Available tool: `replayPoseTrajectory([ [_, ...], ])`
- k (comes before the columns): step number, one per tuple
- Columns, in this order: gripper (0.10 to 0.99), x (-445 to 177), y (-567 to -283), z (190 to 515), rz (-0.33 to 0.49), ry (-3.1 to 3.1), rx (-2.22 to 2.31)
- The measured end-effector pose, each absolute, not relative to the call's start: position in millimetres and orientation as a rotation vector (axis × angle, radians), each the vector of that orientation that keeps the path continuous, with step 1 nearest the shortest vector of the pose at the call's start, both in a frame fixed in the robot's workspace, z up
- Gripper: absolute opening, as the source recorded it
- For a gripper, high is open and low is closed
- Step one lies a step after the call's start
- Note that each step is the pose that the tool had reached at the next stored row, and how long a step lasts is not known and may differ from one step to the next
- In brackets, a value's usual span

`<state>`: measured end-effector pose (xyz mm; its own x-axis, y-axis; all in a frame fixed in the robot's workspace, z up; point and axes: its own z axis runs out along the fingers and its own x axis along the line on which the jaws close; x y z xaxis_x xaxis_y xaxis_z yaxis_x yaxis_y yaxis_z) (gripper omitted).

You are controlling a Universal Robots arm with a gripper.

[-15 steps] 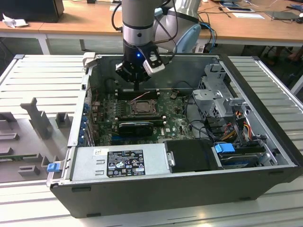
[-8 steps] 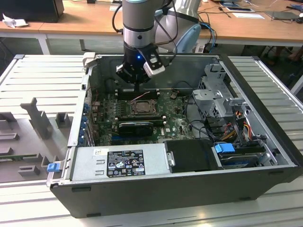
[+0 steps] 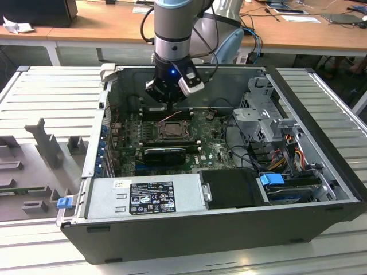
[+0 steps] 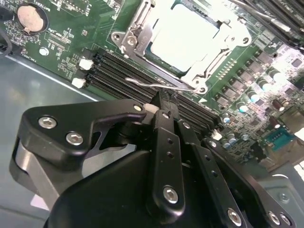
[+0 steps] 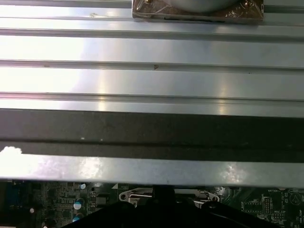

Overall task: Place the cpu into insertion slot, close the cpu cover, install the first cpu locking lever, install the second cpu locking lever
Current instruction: 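Install the first cpu locking lever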

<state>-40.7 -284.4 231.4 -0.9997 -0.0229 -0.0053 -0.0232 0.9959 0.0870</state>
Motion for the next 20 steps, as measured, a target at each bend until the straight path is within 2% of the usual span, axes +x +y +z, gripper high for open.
replayPoseTrajectory([
  [20,0.106,-30.8,-281.4,223.8,0.137,3.134,-0.036],
])
